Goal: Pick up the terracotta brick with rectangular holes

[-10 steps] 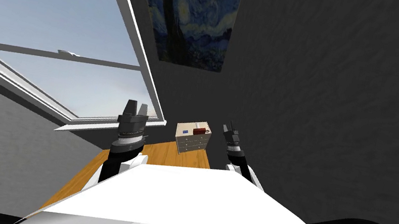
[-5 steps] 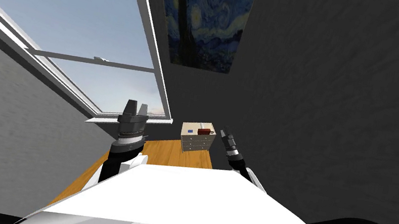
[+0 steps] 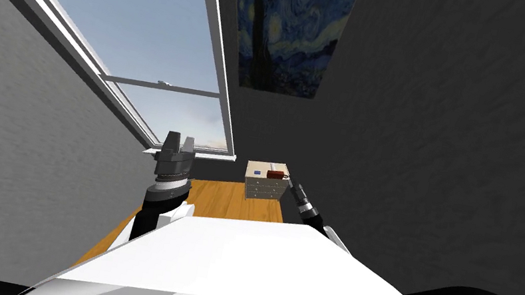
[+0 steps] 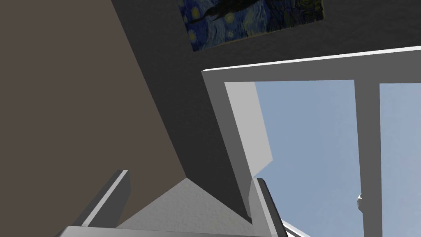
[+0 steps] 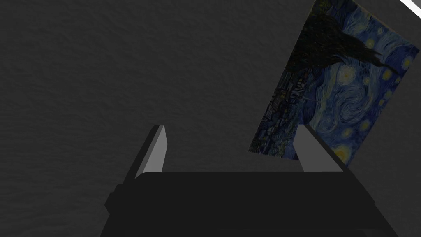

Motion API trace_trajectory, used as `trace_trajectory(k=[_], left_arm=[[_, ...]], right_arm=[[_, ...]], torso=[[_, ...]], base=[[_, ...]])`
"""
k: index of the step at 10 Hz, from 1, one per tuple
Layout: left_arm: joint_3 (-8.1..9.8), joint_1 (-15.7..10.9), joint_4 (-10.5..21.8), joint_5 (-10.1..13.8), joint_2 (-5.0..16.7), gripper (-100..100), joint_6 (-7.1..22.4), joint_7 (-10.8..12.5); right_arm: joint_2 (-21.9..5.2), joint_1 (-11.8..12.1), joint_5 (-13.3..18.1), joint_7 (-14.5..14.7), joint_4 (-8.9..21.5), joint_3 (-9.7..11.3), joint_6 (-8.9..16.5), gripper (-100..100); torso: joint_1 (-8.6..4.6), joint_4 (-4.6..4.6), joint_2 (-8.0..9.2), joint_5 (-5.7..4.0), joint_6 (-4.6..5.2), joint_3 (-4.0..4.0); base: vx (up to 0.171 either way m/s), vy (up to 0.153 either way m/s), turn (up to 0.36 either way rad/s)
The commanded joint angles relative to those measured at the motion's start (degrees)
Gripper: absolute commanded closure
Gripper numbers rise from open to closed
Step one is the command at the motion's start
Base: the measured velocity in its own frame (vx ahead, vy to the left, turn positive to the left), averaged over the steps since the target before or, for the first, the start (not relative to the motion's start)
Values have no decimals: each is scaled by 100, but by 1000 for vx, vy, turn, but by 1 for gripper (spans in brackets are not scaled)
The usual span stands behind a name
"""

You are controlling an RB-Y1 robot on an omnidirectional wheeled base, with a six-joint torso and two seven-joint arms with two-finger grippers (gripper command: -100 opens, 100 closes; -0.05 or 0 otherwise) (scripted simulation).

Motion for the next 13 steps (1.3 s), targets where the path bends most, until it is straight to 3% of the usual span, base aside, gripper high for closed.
trace_trajectory(k=[1, 2, 3, 6, 7, 10, 11, 13], left_arm=[[0, 0, 0, 0, 0, 0, 0, 0], [-1, -1, 0, 0, 0, 0, 0, 0], [0, 0, 0, 0, 0, 0, 0, 0], [-1, -1, 0, 0, 0, 0, 0, 0], [0, 1, 0, 0, 0, 0, 0, 0], [0, 0, 0, 0, 0, 0, 0, 0], [0, 1, 0, 0, 0, 0, 0, 0], [1, 1, 0, 0, 0, 0, 0, 0]], right_arm=[[-281, 60, 215, 87, 286, 83, -63, -100], [-281, 60, 215, 87, 355, 83, -63, -100], [-511, 114, 421, 172, 526, 165, -109, -100], [-734, 171, 642, 263, 954, 248, -153, -100], [-951, 232, 876, 358, 1152, 335, -197, -100], [-1161, 298, 1122, 456, 1629, 422, -238, -100], [-1366, 368, 1378, 558, 1802, 509, -276, -100], [-1366, 368, 1378, 558, 1962, 509, -276, -100]], torso=[[0, 0, 0, 0, 0, 0], [8, 0, 2, 1, -4, 1], [4, 0, 1, 1, 1, 1], [8, -1, -5, 2, -4, -2], [3, -1, -4, 1, 3, -2], [7, -2, -9, 1, -3, -5], [2, -2, -9, 1, 3, -5], [1, -3, -14, 1, 4, -8]], base=[[-33, 66, 296], [-25, 48, 140], [-22, 62, 297], [-7, 54, 224], [2, 72, 305], [10, 53, 222], [25, 59, 382], [20, 35, 49]])
